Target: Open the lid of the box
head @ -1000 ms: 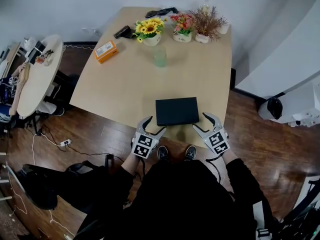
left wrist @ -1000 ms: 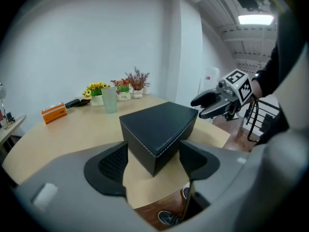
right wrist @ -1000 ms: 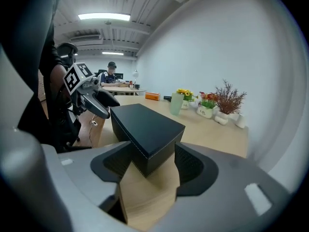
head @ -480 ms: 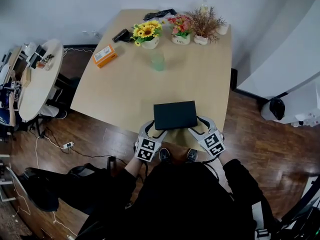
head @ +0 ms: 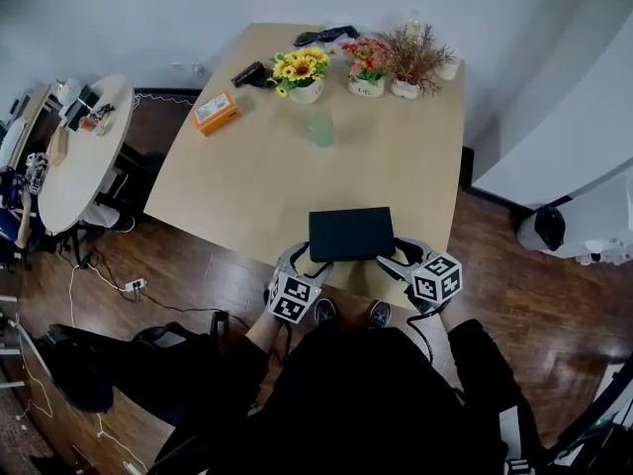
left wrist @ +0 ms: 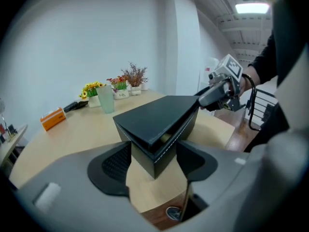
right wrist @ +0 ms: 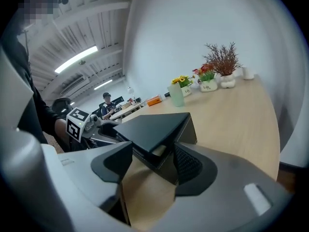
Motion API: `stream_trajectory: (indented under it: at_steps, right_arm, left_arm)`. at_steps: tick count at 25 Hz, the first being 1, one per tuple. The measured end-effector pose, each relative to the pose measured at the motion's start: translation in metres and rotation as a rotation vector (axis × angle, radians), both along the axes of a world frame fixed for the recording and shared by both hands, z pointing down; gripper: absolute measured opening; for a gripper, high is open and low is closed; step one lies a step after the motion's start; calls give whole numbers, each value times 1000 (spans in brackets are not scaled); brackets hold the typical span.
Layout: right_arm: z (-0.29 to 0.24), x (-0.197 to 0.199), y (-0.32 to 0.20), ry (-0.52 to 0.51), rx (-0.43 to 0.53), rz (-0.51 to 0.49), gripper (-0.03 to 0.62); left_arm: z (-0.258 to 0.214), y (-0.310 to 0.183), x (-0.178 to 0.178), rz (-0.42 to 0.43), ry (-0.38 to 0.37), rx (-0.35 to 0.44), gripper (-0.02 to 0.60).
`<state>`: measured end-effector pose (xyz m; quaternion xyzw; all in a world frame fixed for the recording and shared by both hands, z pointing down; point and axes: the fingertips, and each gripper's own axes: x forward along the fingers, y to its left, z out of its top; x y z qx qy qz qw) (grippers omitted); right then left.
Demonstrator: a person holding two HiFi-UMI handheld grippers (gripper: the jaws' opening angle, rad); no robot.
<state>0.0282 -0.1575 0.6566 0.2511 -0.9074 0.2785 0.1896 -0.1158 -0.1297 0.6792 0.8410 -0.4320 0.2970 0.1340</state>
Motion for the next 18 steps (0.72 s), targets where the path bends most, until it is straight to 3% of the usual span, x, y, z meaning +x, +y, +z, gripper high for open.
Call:
stream_trajectory:
  at_steps: [7, 11, 13, 16, 18]
  right_arm:
    - [-1, -2, 0, -27, -24, 20, 269]
    - [-2, -3, 0, -50, -60, 25, 269]
    - [-4, -2, -1, -59, -81, 27, 267]
    - [-13, 6, -3, -6, -9, 20, 258]
    - [-27, 14, -8, 131, 194, -12, 270]
  left_arm:
    - [-37, 1, -3, 114, -245, 206, 273]
    - [-39, -2, -1, 259, -506, 316, 182]
    - [-40, -1, 3, 328, -614, 361, 55]
    - [-55, -6, 2, 331, -618, 376, 37]
    - [-69, -13, 1, 328, -583, 374, 31]
